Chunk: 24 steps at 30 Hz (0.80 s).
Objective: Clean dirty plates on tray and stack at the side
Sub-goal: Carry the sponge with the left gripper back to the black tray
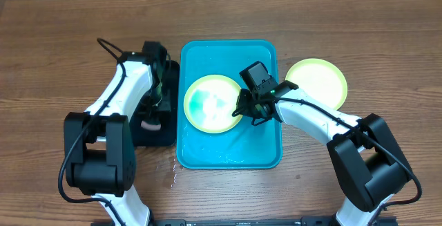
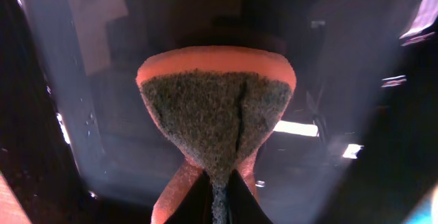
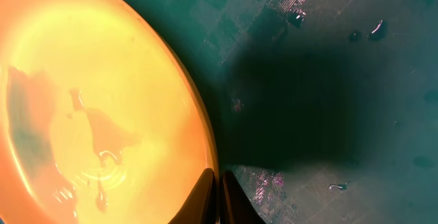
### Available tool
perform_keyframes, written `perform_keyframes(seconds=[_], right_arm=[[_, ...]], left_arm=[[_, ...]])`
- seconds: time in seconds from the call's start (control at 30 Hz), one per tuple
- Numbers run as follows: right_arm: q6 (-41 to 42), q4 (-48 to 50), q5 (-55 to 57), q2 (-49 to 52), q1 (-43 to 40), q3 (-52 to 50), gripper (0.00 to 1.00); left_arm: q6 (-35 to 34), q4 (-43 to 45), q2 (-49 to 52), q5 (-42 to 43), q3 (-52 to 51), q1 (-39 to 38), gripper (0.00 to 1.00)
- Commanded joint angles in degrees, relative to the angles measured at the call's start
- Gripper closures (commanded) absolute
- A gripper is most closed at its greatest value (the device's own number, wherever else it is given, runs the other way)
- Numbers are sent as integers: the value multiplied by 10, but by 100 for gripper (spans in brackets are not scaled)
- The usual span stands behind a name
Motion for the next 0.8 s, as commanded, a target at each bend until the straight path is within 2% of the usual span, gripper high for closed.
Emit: perform_keyframes(seconds=[0.0, 0.03, 0.17, 0.37, 0.43, 0.47, 0.53, 0.67, 0.7, 0.77], right_arm=[[-4, 4, -1, 1, 4, -3, 96], [-4, 4, -1, 1, 4, -3, 96], [-4, 6, -1, 1, 4, -3, 95], [-3, 8, 1, 1, 4, -3, 72], [-3, 8, 2, 1, 4, -3, 67], [-3, 8, 3, 1, 4, -3, 65], [-3, 8, 8, 1, 4, -3, 65], [-1, 15, 20, 1, 4, -6, 73], [3, 19, 23, 1, 5, -9, 74], [17, 23, 29, 1, 5, -15, 75]], left_arm=[[-16, 5, -7, -29, -4, 18, 94], [-16, 4, -7, -29, 0, 22, 93], [-16, -16, -8, 10, 36, 38, 65], [-14, -55, -23, 79, 140, 45, 40], [-9, -63, -38, 91, 167, 45, 32], [-9, -67, -49, 99, 180, 45, 32], [-9, -70, -77, 120, 205, 47, 31], [-10, -68, -148, 171, 239, 60, 26], [-10, -65, -166, 179, 243, 65, 14], [-19, -58, -205, 188, 245, 77, 1]])
